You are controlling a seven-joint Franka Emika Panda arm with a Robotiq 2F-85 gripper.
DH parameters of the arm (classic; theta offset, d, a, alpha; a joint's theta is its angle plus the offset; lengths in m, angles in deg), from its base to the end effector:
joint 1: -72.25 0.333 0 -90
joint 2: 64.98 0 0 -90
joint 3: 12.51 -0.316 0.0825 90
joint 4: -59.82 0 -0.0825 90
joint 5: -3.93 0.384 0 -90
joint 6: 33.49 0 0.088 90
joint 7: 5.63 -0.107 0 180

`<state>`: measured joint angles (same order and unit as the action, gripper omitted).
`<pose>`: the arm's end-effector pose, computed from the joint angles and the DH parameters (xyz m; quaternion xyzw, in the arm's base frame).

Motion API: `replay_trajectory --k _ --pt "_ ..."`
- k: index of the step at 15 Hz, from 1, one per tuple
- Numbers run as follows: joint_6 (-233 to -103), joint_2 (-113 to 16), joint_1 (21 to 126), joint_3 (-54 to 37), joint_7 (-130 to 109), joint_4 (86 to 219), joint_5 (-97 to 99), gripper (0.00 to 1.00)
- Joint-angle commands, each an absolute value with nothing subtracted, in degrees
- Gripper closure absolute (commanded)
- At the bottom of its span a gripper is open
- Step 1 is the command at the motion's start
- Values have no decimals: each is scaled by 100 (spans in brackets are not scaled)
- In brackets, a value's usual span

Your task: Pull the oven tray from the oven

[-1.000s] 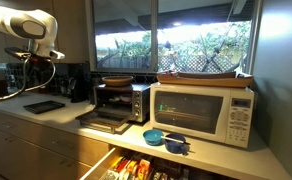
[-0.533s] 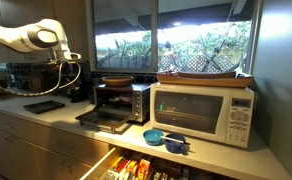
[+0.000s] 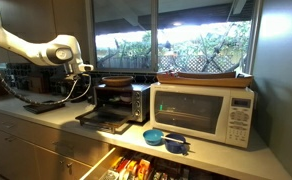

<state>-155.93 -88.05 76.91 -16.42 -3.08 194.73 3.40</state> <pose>0.4403 0.0680 0.5004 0.9909 0.0971 0.0927 0.0128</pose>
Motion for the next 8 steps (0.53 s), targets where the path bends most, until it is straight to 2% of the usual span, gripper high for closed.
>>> replay_trajectory --k 1,8 --pt "-16142 -8856 7554 -1766 -681 19642 51 0" --pt "-19134 -8838 6598 -2280 -2248 20526 -1702 0"
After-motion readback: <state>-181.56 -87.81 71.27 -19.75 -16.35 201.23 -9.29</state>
